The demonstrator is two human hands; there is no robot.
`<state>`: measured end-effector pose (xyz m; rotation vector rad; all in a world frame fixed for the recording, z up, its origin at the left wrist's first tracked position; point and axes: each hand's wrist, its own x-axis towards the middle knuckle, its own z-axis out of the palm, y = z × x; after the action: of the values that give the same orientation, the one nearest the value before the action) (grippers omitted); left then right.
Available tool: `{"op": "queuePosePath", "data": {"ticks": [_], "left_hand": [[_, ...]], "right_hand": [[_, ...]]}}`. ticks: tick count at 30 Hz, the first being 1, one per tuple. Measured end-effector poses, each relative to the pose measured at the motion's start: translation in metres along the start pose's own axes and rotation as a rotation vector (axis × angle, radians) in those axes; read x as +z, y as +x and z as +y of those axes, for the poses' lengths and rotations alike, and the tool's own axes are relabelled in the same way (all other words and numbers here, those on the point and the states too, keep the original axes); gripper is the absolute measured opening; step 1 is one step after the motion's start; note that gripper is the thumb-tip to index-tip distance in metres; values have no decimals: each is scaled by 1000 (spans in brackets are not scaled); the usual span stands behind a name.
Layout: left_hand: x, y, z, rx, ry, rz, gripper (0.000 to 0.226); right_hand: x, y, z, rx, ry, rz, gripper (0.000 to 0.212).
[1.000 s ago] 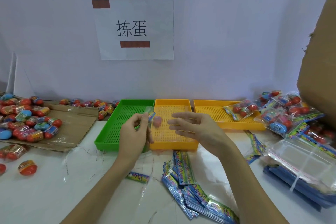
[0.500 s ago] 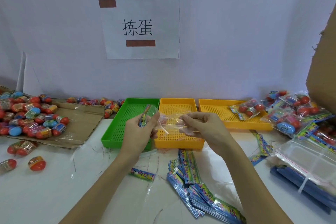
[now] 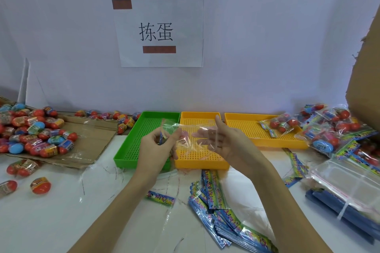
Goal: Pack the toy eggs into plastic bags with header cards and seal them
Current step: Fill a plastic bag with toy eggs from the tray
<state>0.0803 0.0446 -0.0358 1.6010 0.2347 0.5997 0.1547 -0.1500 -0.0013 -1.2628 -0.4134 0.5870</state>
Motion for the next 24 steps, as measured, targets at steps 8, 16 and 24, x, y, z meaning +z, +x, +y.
{"op": "queuePosePath", "data": {"ticks": [8,16,24], "left_hand": [[2,-1,7,88,-20,-79,83],[-12,5,-4,1069,1147,-128,65],[-14,6,-2,1005,846,-32,18]], "right_hand": [[2,-5,5,-69,-236,89,32],[-11,-4,1,159,54,106,34],[-3,-5,-3,59,-79,-36,56]]}}
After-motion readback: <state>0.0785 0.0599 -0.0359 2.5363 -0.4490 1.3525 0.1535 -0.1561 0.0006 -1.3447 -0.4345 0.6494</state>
